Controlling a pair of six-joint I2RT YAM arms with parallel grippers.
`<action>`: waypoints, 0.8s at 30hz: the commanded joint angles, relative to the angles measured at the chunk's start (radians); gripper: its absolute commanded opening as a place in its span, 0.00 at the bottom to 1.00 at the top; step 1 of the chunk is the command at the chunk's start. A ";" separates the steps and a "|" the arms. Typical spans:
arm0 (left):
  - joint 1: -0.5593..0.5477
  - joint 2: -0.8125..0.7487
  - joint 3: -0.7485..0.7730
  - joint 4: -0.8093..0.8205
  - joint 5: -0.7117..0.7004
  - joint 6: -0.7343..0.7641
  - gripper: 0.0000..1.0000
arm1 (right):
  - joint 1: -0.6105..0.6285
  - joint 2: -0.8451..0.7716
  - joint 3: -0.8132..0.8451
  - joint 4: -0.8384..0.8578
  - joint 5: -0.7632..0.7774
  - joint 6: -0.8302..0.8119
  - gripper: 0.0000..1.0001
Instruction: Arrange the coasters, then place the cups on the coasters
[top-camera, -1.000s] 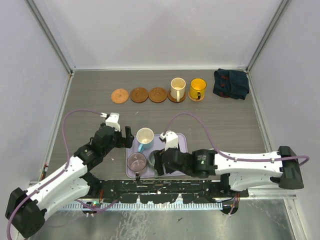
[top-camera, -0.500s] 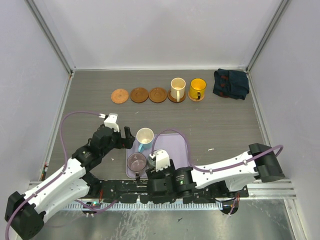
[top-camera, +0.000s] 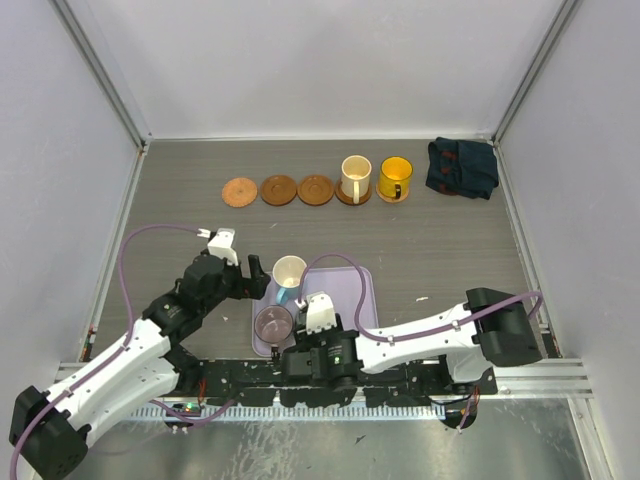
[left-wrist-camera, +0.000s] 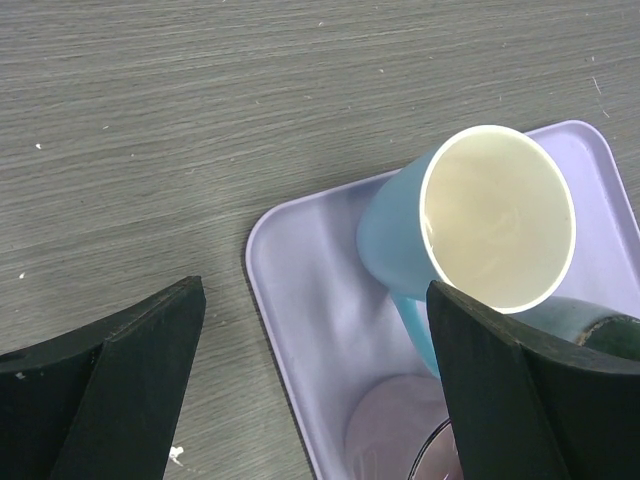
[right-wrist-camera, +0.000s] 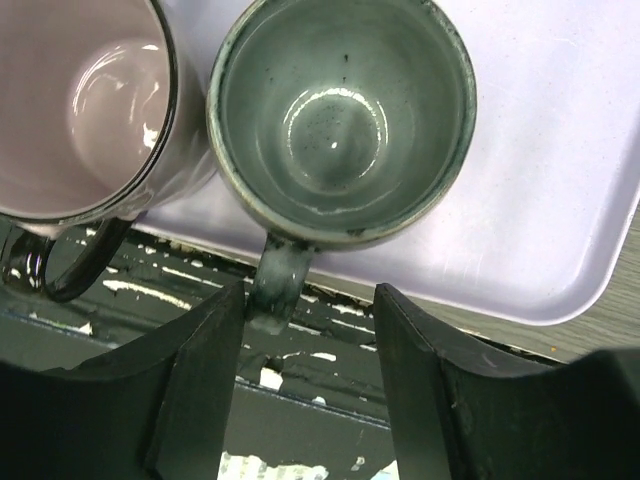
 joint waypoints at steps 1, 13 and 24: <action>0.003 -0.004 -0.003 0.030 0.008 -0.005 0.93 | -0.039 0.005 0.020 0.013 0.027 0.011 0.59; 0.003 0.031 -0.007 0.052 0.021 -0.005 0.93 | -0.078 0.053 -0.013 0.001 0.008 0.028 0.55; 0.003 0.032 -0.019 0.062 0.017 -0.020 0.93 | -0.079 -0.067 -0.108 0.012 -0.015 0.038 0.53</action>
